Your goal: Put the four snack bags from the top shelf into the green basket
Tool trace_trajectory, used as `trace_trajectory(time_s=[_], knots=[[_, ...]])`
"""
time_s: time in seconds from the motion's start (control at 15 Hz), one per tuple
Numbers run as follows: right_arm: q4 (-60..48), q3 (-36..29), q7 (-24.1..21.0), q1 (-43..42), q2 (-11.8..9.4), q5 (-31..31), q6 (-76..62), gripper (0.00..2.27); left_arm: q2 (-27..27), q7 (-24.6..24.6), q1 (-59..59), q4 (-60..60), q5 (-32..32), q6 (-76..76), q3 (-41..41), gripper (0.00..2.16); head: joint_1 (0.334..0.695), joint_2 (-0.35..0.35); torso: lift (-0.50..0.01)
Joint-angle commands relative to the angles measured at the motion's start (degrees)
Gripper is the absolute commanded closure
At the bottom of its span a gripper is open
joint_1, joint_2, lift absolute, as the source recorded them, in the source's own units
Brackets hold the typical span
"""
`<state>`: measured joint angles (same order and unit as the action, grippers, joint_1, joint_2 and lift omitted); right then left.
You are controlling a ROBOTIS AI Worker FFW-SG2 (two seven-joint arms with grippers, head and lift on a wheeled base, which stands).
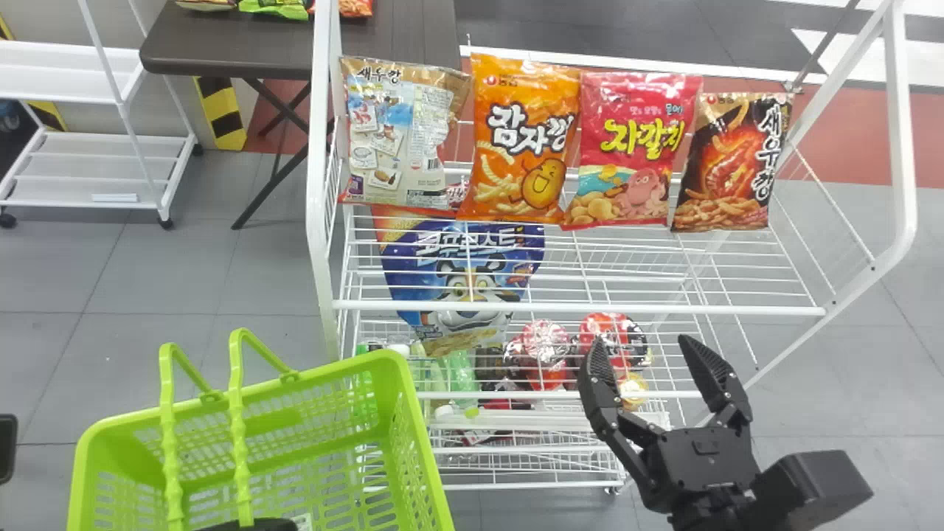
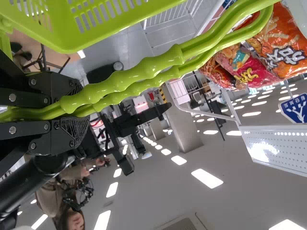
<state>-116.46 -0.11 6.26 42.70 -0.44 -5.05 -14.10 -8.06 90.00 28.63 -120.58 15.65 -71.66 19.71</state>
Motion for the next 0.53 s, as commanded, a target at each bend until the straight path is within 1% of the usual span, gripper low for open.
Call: trace_trajectory(time_s=[0.0,0.27,0.47], knots=[[-0.09,0.38,-0.02,-0.08,0.49,0.66,0.0,0.1,0.06,0.57,0.37,-0.18,0.09,0.16,-0.02,2.15,0.695,-0.133,0.0],[-0.44,1.52,-1.08,-0.78,0.49,1.8,1.05,0.1,0.15,0.57,0.72,-0.18,0.17,0.51,0.16,2.15,0.695,-0.118,0.0],[1.32,1.78,-1.69,-4.47,0.49,1.8,4.92,0.11,0.15,0.57,0.99,-0.18,0.17,0.51,-0.02,2.15,0.695,-0.107,0.0]])
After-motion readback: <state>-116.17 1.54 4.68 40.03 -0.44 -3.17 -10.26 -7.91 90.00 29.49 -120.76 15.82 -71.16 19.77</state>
